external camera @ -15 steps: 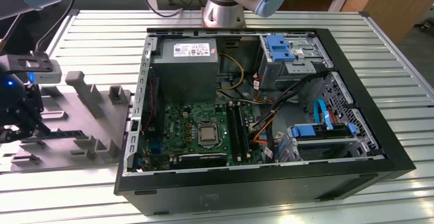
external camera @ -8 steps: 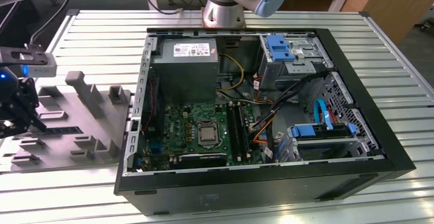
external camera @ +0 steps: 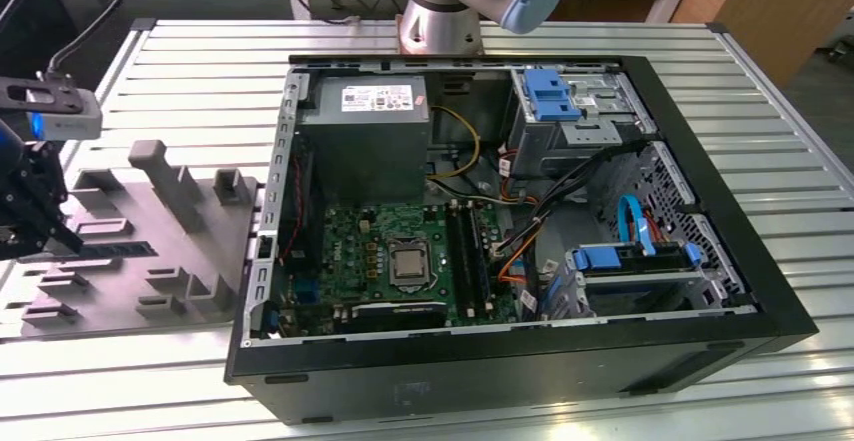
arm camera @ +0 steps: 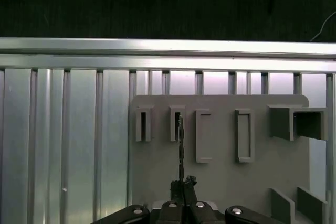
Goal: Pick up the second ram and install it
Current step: 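Pick up the second ram and move it above second insertion slot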
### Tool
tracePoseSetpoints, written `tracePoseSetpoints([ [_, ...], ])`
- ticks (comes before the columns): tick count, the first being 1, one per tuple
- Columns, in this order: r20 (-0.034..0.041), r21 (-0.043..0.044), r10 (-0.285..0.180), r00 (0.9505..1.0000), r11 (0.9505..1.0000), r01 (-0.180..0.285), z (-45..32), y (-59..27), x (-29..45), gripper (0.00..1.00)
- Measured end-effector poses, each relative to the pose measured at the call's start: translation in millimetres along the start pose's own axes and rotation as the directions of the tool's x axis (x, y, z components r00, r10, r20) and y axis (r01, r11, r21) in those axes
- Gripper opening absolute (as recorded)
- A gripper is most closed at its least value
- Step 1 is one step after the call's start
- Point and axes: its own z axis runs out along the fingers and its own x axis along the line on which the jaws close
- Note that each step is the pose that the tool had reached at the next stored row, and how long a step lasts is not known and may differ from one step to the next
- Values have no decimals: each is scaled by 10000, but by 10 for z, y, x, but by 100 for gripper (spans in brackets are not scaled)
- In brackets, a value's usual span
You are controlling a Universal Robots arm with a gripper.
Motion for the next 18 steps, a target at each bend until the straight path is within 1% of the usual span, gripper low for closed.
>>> tracePoseSetpoints([
  [1,0,0,-1,10000,10000,1,-80,0,-2,11],
  [18,-1,-1,0,10000,10000,0,-547,0,-10,11],
])
